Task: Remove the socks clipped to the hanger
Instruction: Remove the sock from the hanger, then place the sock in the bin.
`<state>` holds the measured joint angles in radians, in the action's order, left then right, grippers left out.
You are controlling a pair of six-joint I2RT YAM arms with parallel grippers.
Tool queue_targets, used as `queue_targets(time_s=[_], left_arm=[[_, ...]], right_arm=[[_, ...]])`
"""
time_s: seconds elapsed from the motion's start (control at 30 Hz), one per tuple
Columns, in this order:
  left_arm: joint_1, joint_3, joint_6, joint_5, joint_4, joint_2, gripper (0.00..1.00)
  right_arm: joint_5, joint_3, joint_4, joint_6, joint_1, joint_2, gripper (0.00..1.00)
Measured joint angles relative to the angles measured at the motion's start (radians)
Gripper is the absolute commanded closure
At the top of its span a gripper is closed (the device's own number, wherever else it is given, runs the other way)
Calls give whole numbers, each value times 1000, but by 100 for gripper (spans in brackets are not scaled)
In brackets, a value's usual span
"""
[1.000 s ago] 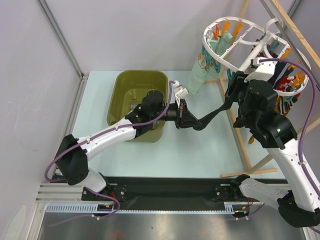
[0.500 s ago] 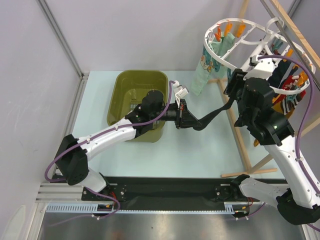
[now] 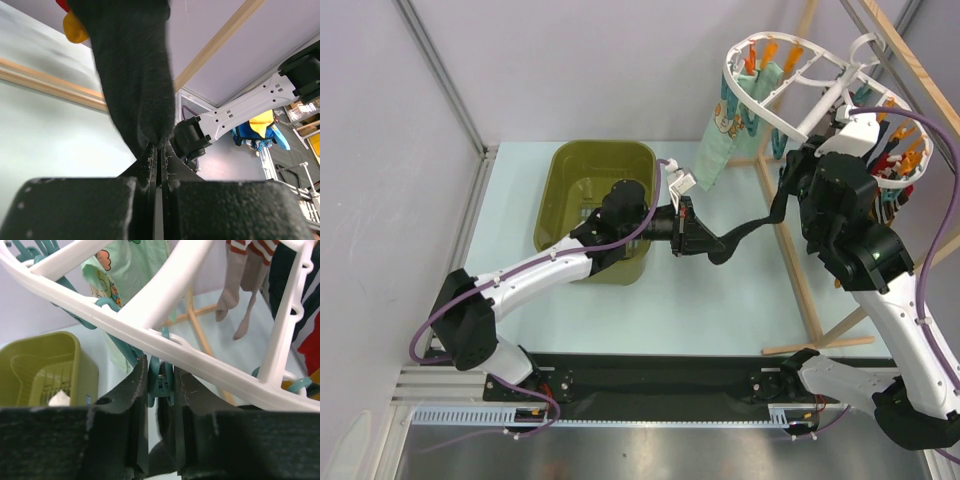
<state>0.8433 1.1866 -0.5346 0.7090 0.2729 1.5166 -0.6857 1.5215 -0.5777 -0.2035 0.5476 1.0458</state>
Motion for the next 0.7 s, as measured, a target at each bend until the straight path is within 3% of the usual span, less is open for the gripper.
queue_targets(time_s=[0.37, 0.5, 0.57, 0.7], left_arm=[[1, 2, 19, -28, -73, -12, 100], [-8, 72, 76, -100, -235, -37, 100], [-27, 139, 114, -158, -333, -56, 100], [-131, 228, 174, -283, -501, -128, 100]], right_arm=[[-2, 10, -19, -33, 0, -1, 98], [25, 10, -20, -32, 0, -3, 80], [46, 11, -21, -32, 0, -3, 61], [96, 11, -45, -27, 0, -4, 44]])
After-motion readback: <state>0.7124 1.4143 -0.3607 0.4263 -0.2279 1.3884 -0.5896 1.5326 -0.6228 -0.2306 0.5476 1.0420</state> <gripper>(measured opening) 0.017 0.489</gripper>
